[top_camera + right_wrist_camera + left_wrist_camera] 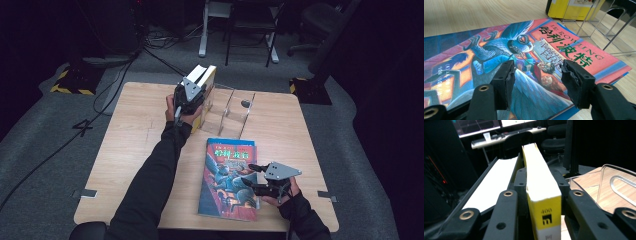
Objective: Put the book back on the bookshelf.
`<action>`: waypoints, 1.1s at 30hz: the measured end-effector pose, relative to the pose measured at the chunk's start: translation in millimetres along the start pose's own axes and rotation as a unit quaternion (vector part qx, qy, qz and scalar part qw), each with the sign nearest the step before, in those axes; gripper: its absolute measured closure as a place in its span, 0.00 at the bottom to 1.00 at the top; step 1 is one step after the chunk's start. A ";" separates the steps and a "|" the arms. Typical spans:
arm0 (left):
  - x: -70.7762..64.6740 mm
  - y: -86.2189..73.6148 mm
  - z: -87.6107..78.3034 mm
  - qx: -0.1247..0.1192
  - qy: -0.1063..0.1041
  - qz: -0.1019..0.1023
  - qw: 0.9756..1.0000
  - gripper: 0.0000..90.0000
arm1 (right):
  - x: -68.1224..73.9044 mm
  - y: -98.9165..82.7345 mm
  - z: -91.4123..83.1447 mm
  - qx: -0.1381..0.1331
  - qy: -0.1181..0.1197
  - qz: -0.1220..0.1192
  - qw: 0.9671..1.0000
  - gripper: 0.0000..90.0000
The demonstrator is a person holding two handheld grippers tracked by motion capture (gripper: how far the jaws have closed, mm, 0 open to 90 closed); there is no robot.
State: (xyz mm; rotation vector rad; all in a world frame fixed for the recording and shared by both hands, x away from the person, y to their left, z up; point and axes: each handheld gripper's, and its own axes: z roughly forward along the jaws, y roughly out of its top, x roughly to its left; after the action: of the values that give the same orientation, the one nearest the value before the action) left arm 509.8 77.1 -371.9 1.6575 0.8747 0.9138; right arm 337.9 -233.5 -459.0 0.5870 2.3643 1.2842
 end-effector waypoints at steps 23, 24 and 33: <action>13.0 -78.9 -53.2 0.068 -0.093 0.029 0.993 0.67 | 1.3 0.9 0.3 0.004 -0.003 -0.001 1.000 0.49; 12.1 -84.5 -49.5 0.081 -0.101 0.026 0.991 0.70 | 1.2 0.7 0.7 0.005 -0.002 -0.001 1.000 0.49; 4.3 -106.2 -17.7 0.140 -0.089 0.022 0.986 0.80 | 1.0 0.0 0.5 0.006 -0.003 -0.001 1.000 0.49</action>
State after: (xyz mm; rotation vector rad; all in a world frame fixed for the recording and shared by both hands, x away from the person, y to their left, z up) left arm 483.7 112.6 -470.2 1.9736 0.8776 0.6812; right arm 337.3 -232.6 -459.4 0.5918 2.3686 1.2672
